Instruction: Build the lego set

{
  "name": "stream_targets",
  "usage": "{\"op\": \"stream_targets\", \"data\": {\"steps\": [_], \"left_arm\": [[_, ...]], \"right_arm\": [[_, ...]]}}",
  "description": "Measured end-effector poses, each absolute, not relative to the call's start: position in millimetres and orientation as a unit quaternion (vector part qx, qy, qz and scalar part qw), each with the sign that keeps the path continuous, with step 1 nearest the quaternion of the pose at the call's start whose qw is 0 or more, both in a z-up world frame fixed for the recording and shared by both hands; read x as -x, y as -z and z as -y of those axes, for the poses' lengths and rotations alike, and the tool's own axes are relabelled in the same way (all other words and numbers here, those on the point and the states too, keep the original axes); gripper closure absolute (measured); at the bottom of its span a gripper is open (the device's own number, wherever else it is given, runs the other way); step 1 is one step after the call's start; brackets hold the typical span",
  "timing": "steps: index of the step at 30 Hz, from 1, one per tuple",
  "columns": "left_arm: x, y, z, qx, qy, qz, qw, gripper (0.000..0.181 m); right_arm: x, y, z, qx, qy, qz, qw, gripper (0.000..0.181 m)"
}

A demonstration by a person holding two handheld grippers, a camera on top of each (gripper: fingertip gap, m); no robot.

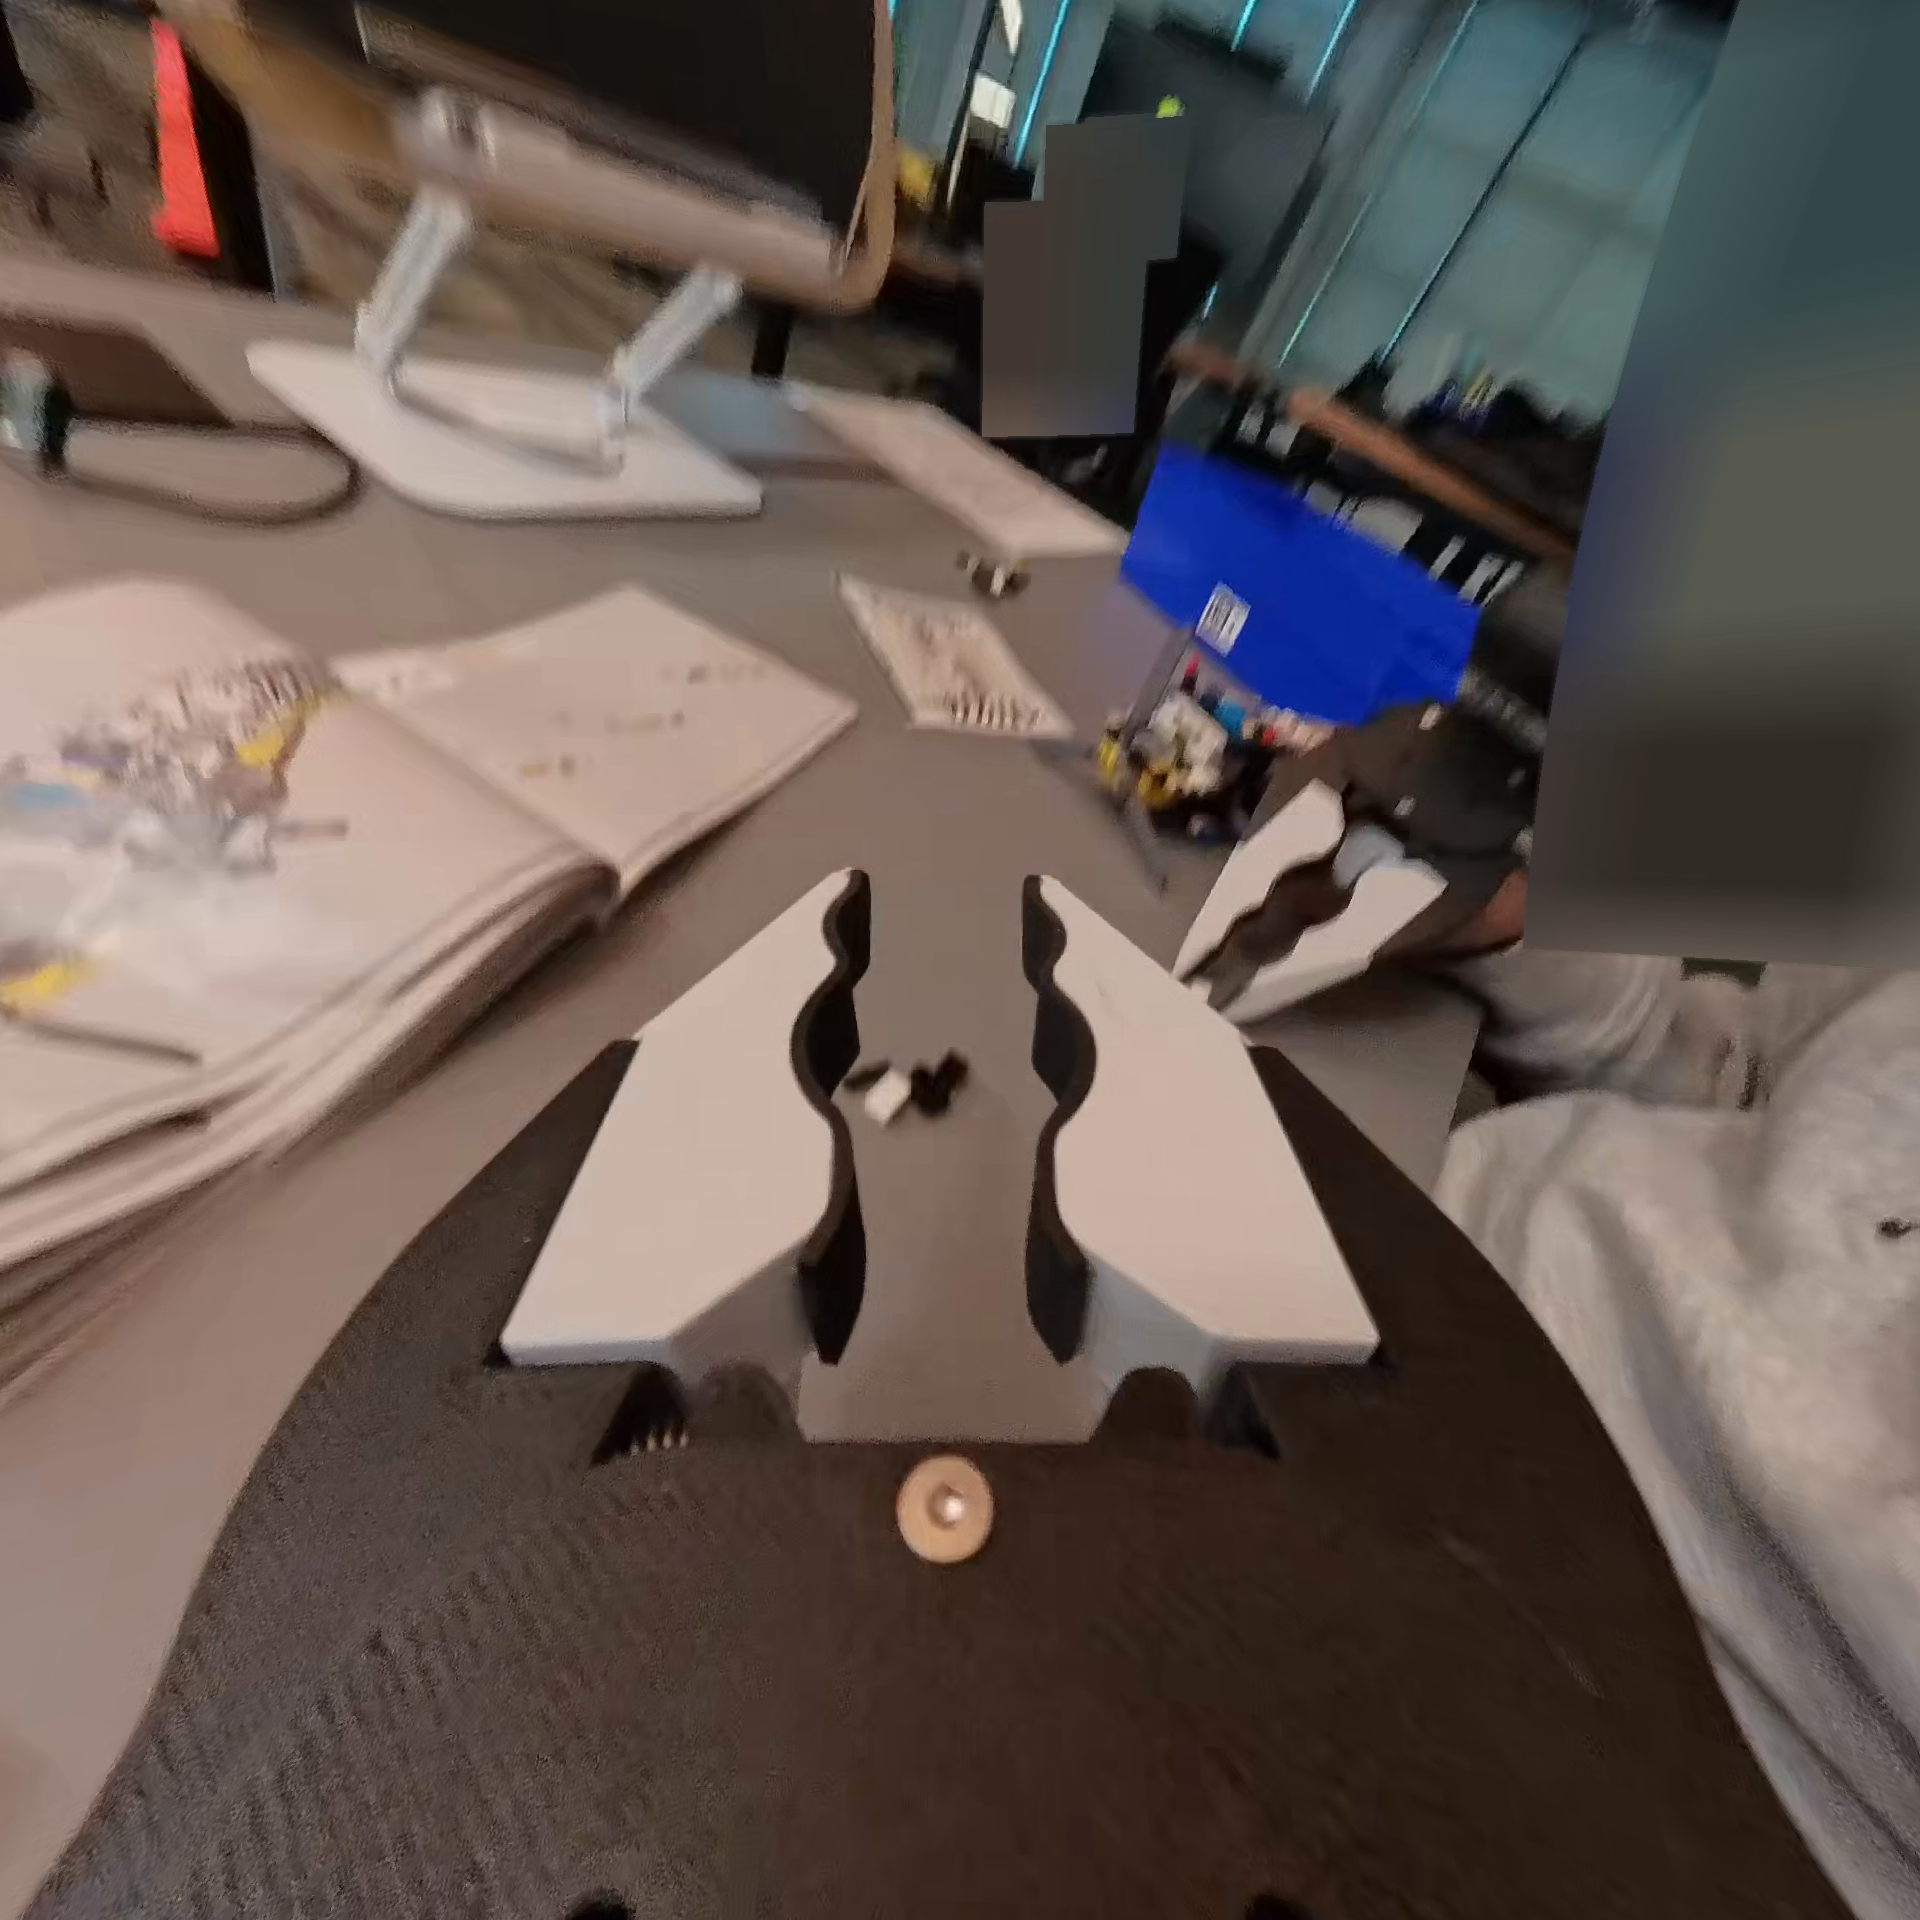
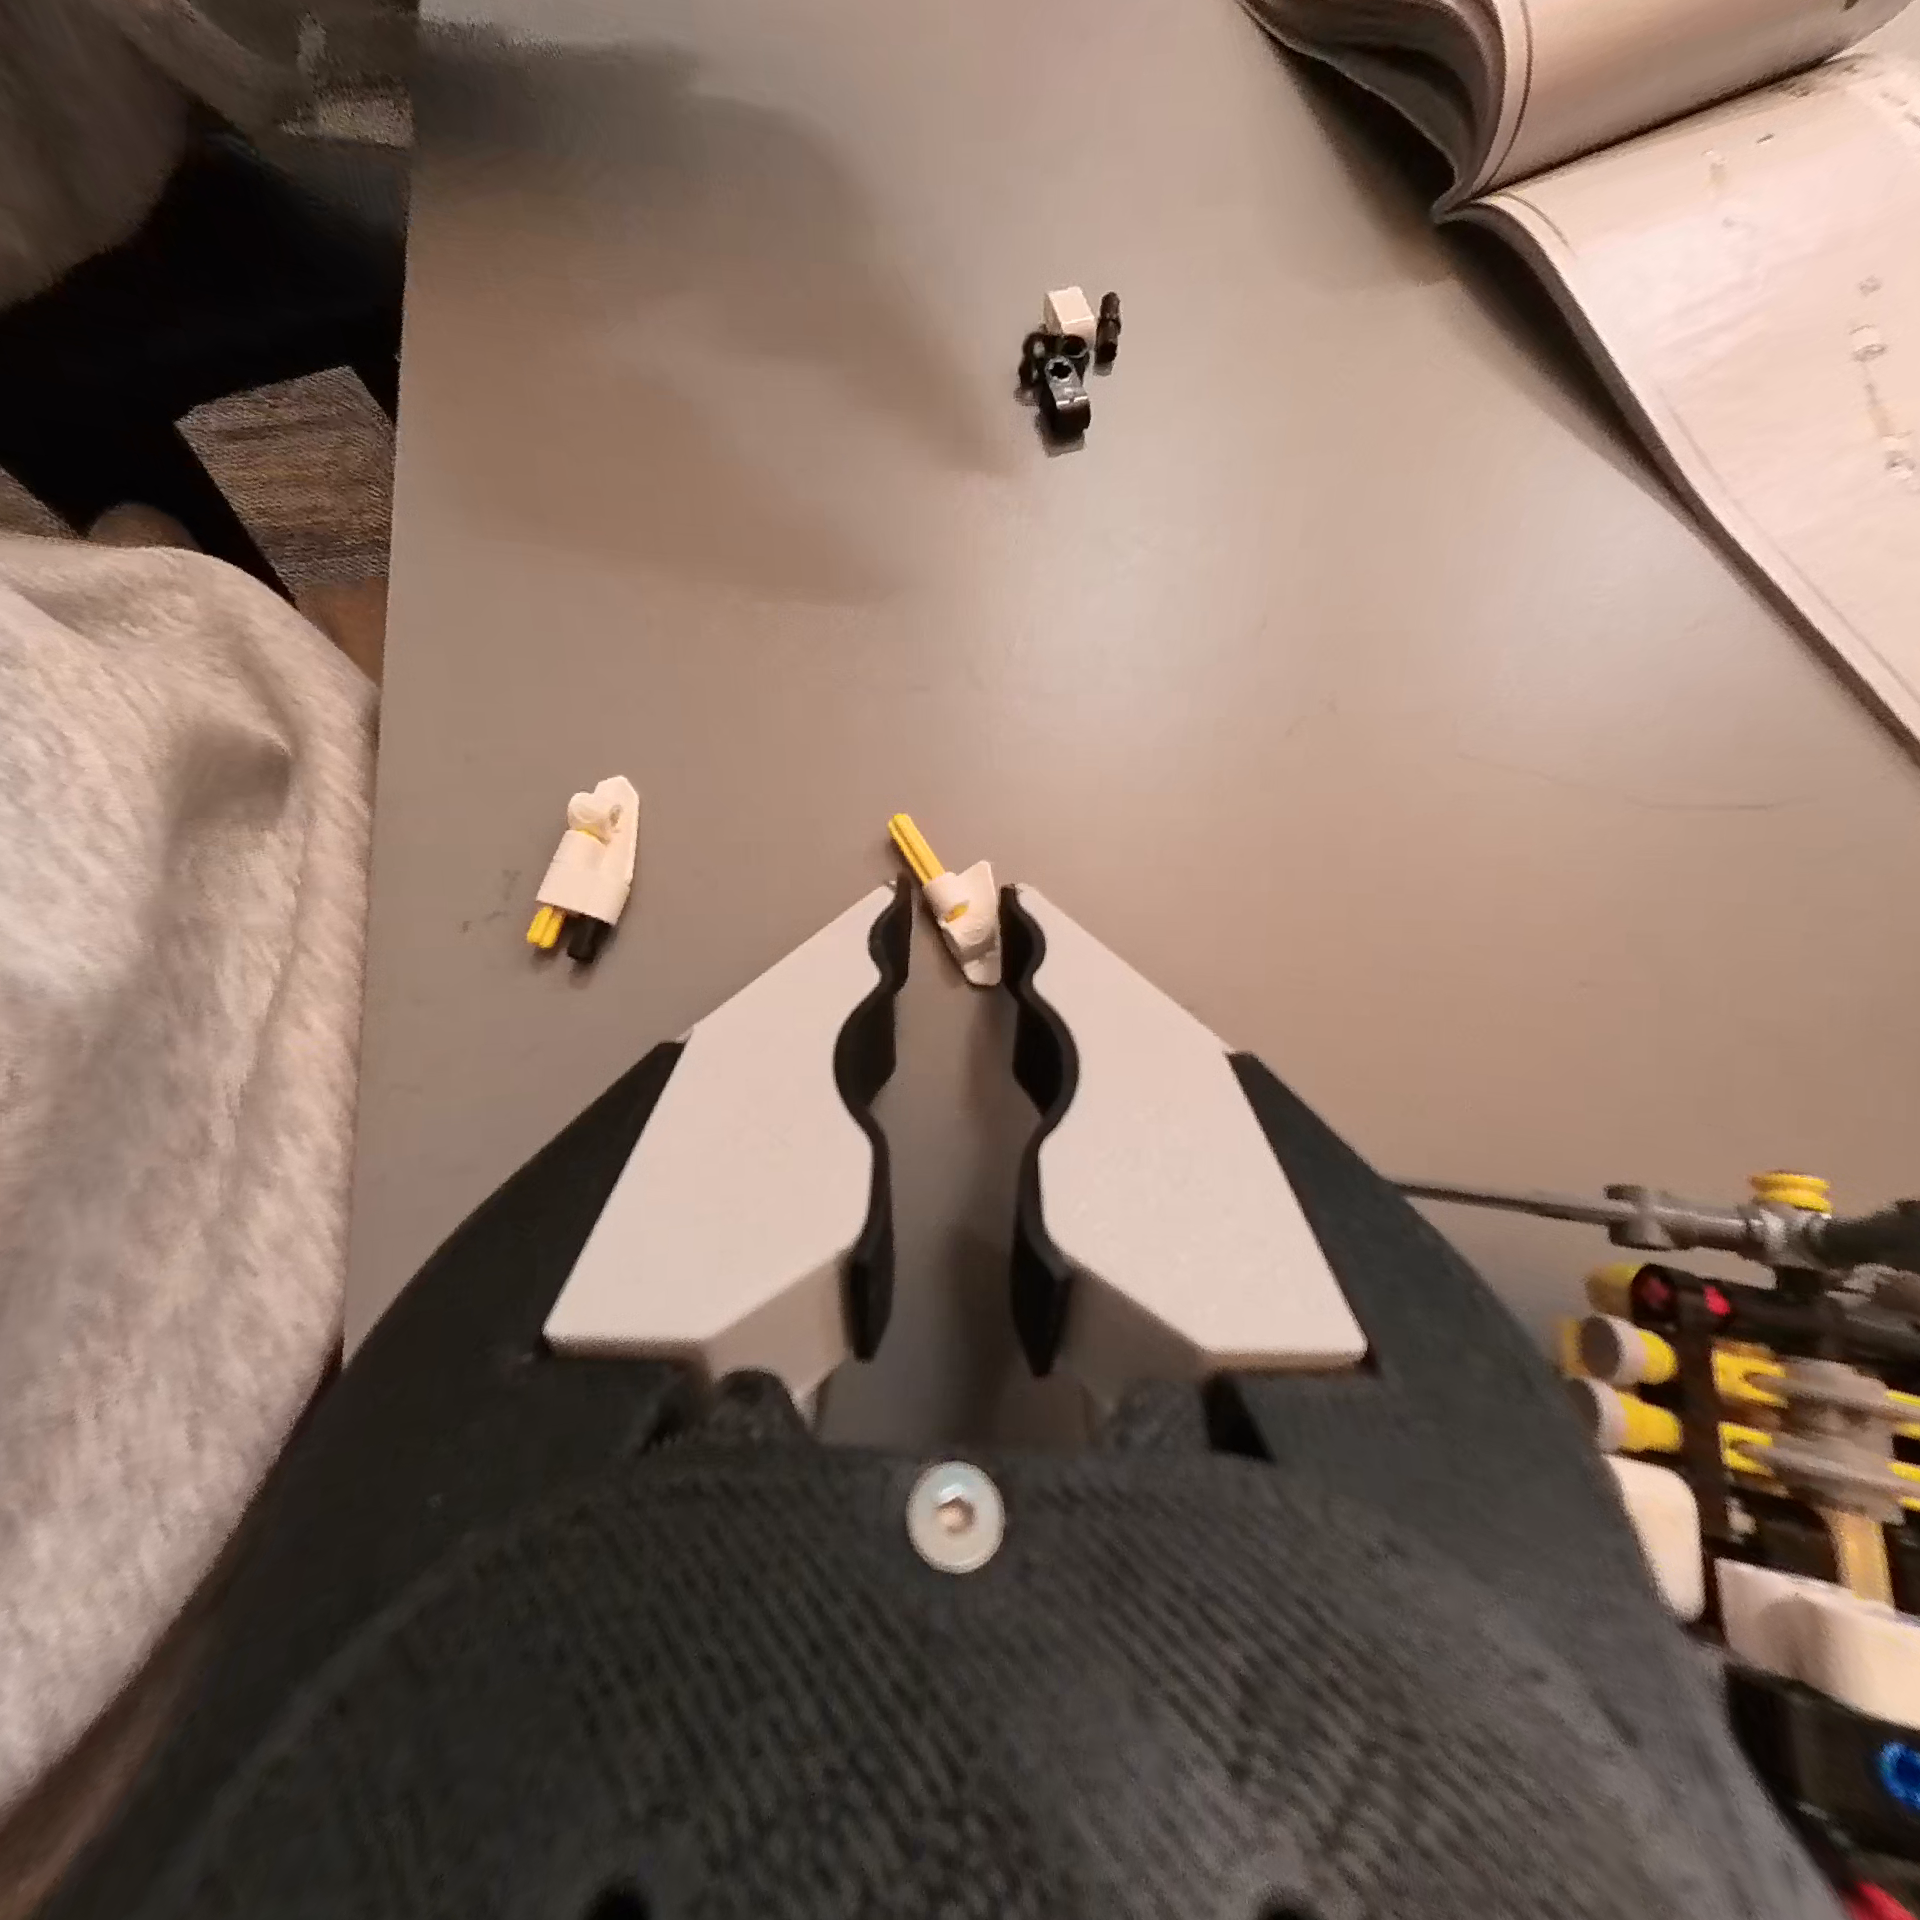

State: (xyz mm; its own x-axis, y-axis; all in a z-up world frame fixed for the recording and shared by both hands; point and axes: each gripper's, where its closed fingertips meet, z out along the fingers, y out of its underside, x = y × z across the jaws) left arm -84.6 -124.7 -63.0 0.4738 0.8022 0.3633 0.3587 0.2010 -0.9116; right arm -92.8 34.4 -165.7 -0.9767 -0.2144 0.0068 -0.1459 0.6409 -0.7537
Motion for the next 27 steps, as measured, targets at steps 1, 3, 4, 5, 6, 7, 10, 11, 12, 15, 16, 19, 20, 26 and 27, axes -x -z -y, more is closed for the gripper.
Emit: {"op": "stream_targets", "data": {"steps": [1,3,4,5,6,7,10,11,12,15,16,19,20,26,27], "left_arm": [[82,77,121,0.625,-0.166,0.489,0.585,0.154],[79,106,113,0.661,-0.139,0.511,0.531,0.156],[79,120,110,0.681,-0.135,0.520,0.498,0.158],[79,132,108,0.700,-0.137,0.523,0.466,0.158],[80,141,107,0.717,-0.146,0.525,0.435,0.158],[82,147,107,0.729,-0.156,0.525,0.411,0.160],[88,156,105,0.748,-0.174,0.522,0.370,0.165],[90,159,105,0.752,-0.180,0.521,0.363,0.166],[91,161,104,0.756,-0.182,0.519,0.355,0.167],[90,168,100,0.765,-0.177,0.515,0.343,0.172],[89,167,99,0.766,-0.173,0.515,0.344,0.175],[80,167,99,0.769,-0.155,0.521,0.337,0.175],[77,167,100,0.768,-0.153,0.524,0.334,0.175],[46,163,74,0.807,-0.110,0.453,0.361,0.175],[41,162,64,0.820,-0.111,0.424,0.368,0.175]], "right_arm": [[93,166,-34,0.100,0.412,-0.905,0.042,0.167],[92,166,-34,0.102,0.412,-0.905,0.039,0.168],[93,166,-34,0.102,0.413,-0.904,0.037,0.168],[93,166,-34,0.102,0.413,-0.904,0.036,0.168],[93,166,-34,0.102,0.413,-0.904,0.036,0.168],[93,166,-34,0.102,0.412,-0.905,0.037,0.168],[93,166,-34,0.100,0.412,-0.905,0.039,0.168],[93,166,-34,0.101,0.412,-0.905,0.039,0.168],[93,166,-34,0.101,0.412,-0.905,0.038,0.168],[93,166,-34,0.103,0.413,-0.904,0.034,0.168],[93,166,-34,0.104,0.413,-0.904,0.033,0.168],[92,166,-35,0.106,0.414,-0.904,0.030,0.169],[92,166,-35,0.106,0.414,-0.904,0.029,0.169],[92,165,-35,0.109,0.414,-0.903,0.025,0.169],[92,165,-35,0.109,0.414,-0.903,0.025,0.169]]}}
